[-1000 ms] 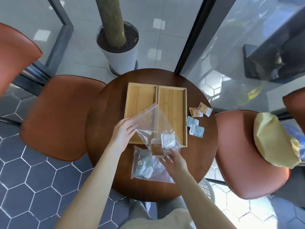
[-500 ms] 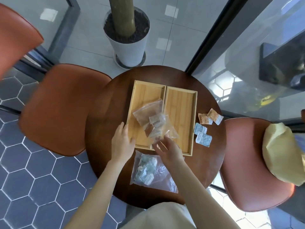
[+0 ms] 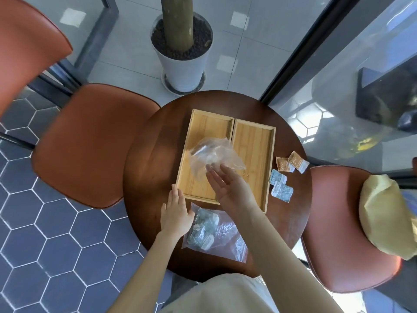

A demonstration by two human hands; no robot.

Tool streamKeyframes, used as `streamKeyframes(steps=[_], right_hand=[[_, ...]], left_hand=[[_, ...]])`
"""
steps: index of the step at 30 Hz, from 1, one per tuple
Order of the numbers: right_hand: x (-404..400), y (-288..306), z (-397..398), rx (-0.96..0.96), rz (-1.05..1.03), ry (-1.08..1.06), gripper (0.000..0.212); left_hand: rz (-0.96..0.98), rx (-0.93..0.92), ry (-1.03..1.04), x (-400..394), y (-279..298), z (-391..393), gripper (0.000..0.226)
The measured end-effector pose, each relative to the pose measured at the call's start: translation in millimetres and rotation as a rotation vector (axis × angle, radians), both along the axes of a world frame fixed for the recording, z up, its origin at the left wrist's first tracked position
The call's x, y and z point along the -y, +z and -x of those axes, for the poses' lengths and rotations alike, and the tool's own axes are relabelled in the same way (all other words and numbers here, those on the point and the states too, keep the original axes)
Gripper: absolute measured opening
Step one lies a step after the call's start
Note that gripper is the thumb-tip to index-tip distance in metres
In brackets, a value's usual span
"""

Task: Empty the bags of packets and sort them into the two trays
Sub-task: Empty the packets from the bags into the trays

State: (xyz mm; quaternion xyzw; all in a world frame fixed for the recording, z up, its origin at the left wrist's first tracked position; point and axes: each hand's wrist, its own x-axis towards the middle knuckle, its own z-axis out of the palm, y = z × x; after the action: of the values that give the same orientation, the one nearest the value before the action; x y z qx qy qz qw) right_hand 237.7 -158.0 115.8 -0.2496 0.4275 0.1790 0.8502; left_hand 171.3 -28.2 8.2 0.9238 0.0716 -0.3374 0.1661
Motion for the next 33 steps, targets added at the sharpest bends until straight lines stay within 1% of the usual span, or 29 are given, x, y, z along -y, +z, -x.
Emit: streamKeyframes(steps=[3, 8, 10, 12, 14, 15, 16, 17, 18, 19, 20, 21, 22, 23, 24, 25, 26, 27, 28, 30, 31, 33], right_hand=[[-3, 13, 4, -0.006, -0.034, 0.008, 0.013], [0, 29, 21, -0.033, -0.033, -0.018, 0.011], [3, 34, 31, -0.042, -0.042, -0.021, 0.006], [7, 37, 40, -0.043, -0.047, -0.033, 0.004], [12, 40, 51, -0.03, -0.041, -0.036, 0.005], [15, 39, 57, -0.014, -0.032, -0.028, 0.006], [20, 39, 63, 0.004, -0.019, -0.013, 0.007], [24, 37, 70, 0.024, -0.001, 0.008, 0.007], [30, 35, 76, 0.043, 0.018, 0.031, 0.006], [35, 31, 82, 0.057, 0.04, 0.055, 0.007], [40, 28, 88, 0.065, 0.068, 0.087, 0.01], [45, 23, 94, 0.071, 0.114, 0.133, 0.013], [50, 18, 99, 0.075, 0.175, 0.19, 0.015], [54, 13, 105, 0.079, 0.244, 0.25, 0.015], [58, 8, 110, 0.084, 0.311, 0.305, 0.015], [62, 3, 114, 0.092, 0.375, 0.354, 0.014], [66, 0, 118, 0.104, 0.436, 0.4, 0.012], [68, -3, 121, 0.124, 0.501, 0.451, 0.01], [70, -6, 123, 0.146, 0.567, 0.508, 0.008], [70, -12, 126, 0.181, 0.685, 0.603, 0.009], [71, -15, 127, 0.184, 0.728, 0.628, 0.008], [71, -22, 126, 0.151, 0.75, 0.629, 0.009]], left_hand=[[-0.035, -0.009, -0.036, -1, 0, -1, 0.07], [-0.04, -0.039, -0.069, -2, 0, -3, 0.072], [-0.013, -0.061, -0.058, -4, 1, -4, 0.071], [0.069, -0.071, -0.01, -8, 2, -7, 0.065], [0.213, -0.016, 0.119, -12, 7, -9, 0.053], [0.289, 0.057, 0.223, -14, 10, -10, 0.045], [0.353, 0.133, 0.351, -16, 14, -11, 0.037], [0.423, 0.178, 0.52, -17, 19, -12, 0.03], [0.532, 0.167, 0.728, -19, 24, -13, 0.027], [0.725, 0.067, 0.972, -20, 30, -14, 0.027], [0.968, -0.094, 1.189, -23, 34, -15, 0.033], [1.181, -0.261, 1.336, -28, 36, -14, 0.048], [1.343, -0.389, 1.405, -36, 38, -12, 0.064], [1.45, -0.468, 1.438, -44, 38, -8, 0.073], [1.519, -0.517, 1.433, -52, 37, -5, 0.078], [1.534, -0.537, 1.405, -59, 38, -1, 0.08], [1.506, -0.543, 1.352, -64, 39, 3, 0.079], [1.439, -0.518, 1.267, -68, 40, 5, 0.075], [1.346, -0.461, 1.154, -70, 40, 7, 0.067], [1.151, -0.285, 0.962, -72, 40, 15, 0.046], [1.074, -0.211, 0.921, -74, 40, 18, 0.035], [1.022, -0.157, 0.911, -79, 40, 27, 0.023]])
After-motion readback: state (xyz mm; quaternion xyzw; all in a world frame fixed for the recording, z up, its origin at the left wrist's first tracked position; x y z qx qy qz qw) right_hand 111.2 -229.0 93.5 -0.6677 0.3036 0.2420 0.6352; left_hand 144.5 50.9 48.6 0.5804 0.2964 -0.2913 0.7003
